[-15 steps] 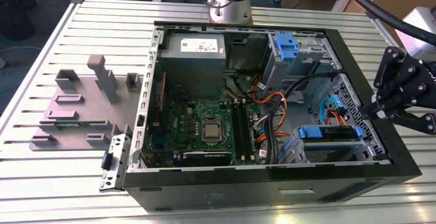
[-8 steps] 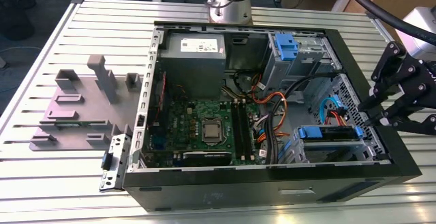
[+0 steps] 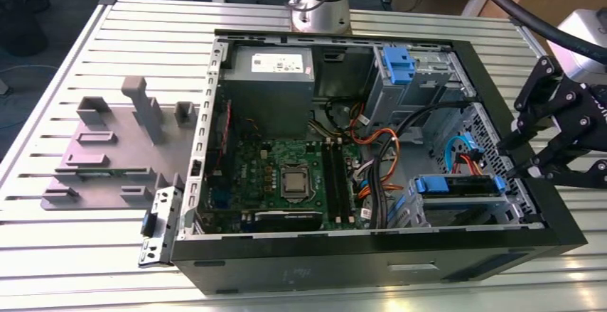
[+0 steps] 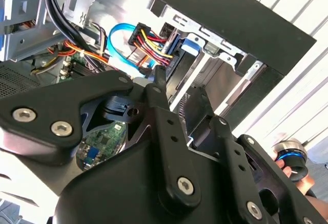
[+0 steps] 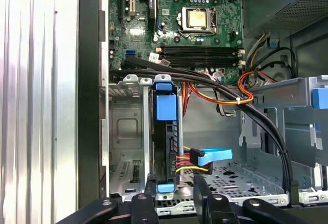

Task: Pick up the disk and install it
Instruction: 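Insert the second disk wire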

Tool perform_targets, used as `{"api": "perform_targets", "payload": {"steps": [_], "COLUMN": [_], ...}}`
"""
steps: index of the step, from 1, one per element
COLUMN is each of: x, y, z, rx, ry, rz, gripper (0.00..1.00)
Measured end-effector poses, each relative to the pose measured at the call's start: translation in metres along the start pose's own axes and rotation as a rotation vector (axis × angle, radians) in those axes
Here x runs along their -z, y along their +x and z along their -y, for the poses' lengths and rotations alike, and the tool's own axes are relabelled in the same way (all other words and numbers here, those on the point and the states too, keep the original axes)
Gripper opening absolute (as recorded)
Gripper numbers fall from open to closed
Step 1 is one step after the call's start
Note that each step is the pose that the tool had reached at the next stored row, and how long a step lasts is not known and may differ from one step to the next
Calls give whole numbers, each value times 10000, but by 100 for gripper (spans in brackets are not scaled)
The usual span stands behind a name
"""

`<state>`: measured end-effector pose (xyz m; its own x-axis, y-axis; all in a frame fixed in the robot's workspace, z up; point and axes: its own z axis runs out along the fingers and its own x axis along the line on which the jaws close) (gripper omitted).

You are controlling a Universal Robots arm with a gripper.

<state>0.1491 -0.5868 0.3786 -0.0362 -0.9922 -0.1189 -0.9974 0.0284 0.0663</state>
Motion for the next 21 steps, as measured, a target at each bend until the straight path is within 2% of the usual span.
{"api": "perform_targets", "payload": {"steps": [7, 13, 17, 21], "x": [-54, -87, -112, -140], "y": [2, -20, -69, -79], "z": [-67, -71, -78, -94], "rx": [0, 450, 450, 449], "ry": [0, -54, -54, -54], "rz": [1, -28, -27, -27], "gripper": [41, 41, 41, 41]}}
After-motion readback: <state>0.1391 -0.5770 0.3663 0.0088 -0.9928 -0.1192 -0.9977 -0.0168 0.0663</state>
